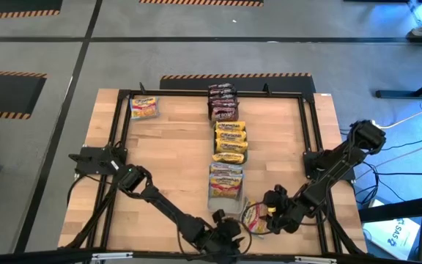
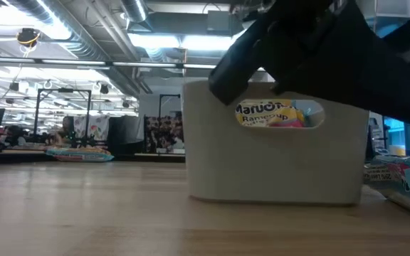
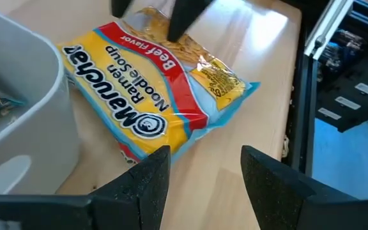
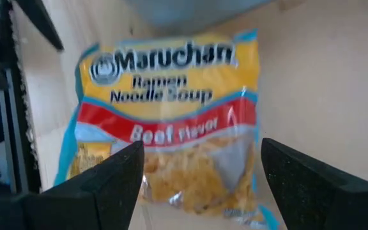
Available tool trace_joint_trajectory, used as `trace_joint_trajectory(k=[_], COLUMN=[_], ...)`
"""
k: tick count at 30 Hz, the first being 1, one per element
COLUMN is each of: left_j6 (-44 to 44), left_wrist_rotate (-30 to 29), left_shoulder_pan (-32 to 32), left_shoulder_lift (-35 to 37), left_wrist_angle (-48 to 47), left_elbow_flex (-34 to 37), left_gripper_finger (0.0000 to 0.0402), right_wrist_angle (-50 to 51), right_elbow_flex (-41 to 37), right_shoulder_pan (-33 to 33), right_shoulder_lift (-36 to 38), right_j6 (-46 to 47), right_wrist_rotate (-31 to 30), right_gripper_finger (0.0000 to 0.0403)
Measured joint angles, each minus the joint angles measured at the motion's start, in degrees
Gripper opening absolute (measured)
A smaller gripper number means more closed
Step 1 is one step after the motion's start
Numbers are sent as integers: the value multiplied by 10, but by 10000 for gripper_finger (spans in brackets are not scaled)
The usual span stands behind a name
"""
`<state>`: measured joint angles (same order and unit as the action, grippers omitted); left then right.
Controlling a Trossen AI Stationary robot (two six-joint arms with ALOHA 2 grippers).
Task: Sort Maruchan noodles
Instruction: Put the blue noodle pack into the gray bin
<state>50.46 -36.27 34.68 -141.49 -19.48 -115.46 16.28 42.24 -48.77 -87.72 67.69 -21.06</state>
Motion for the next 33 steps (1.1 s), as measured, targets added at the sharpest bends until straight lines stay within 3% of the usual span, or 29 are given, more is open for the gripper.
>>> trace_joint_trajectory(k=[8,14,23,27,33], left_j6=[-11,-16,-71,-71,-100], left_wrist_rotate=[-2,5,23,23,24], left_shoulder_pan=[-1,-1,15,21,26], left_shoulder_lift=[0,0,1,1,2], left_wrist_angle=[-9,-16,46,38,11], left_elbow_flex=[3,3,4,4,4], left_gripper_finger=[185,185,185,185,185], right_wrist_angle=[-58,-96,-105,-120,-117], right_elbow_flex=[2,0,11,12,14], right_shoulder_pan=[0,0,0,0,0], right_shoulder_lift=[-39,-43,-43,-43,-42], right_j6=[20,94,118,163,131], right_wrist_rotate=[95,152,98,54,46], right_gripper_finger=[295,295,295,295,295])
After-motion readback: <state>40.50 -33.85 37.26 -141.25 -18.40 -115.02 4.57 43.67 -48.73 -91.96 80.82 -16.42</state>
